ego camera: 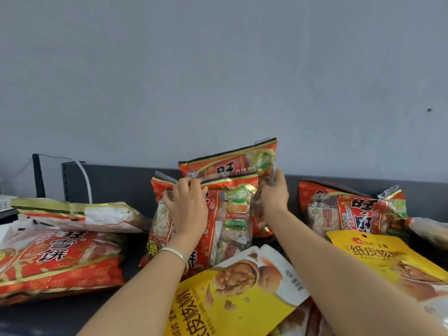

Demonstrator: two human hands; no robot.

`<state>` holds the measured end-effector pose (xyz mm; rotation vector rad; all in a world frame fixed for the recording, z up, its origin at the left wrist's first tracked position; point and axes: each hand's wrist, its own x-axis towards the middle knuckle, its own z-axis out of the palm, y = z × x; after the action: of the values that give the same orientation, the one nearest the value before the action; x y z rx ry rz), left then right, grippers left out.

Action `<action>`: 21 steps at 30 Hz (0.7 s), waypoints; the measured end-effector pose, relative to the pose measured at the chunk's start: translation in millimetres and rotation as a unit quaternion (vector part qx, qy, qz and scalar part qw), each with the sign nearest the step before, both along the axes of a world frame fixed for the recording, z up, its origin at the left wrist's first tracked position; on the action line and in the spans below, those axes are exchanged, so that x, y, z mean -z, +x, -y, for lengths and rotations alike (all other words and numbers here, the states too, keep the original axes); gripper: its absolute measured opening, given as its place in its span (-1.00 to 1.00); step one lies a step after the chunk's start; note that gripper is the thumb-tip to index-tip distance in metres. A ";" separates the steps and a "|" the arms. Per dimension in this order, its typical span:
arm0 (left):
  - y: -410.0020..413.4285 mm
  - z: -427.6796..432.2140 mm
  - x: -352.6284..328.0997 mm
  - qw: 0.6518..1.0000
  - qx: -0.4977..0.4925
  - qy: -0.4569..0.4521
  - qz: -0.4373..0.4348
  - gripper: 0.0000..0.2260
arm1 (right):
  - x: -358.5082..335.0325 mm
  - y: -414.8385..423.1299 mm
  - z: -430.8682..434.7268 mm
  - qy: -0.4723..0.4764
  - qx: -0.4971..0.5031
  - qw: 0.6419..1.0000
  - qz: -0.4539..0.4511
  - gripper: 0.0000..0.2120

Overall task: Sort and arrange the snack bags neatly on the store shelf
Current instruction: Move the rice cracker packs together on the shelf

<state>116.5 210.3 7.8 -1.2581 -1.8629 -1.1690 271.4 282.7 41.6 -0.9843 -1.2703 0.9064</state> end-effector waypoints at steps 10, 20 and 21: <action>4.0 -14.3 7.5 0.997 0.032 -0.070 0.028 -0.45 | 15.3 14.7 -16.1 -0.217 -0.147 0.960 0.101 -0.73; 4.1 -2.7 24.7 0.984 0.028 -0.128 -0.123 -0.43 | 14.9 -12.2 -0.4 -0.230 -0.259 0.936 -0.061 -0.65; 3.6 -2.4 27.8 0.982 0.022 -0.134 -0.131 -0.44 | 14.7 -14.9 -1.0 -0.245 -0.266 0.928 -0.090 -0.58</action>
<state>120.1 212.7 -20.0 -1.5252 -1.8419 -0.7473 256.5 283.6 26.9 -0.9122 -1.1935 1.7623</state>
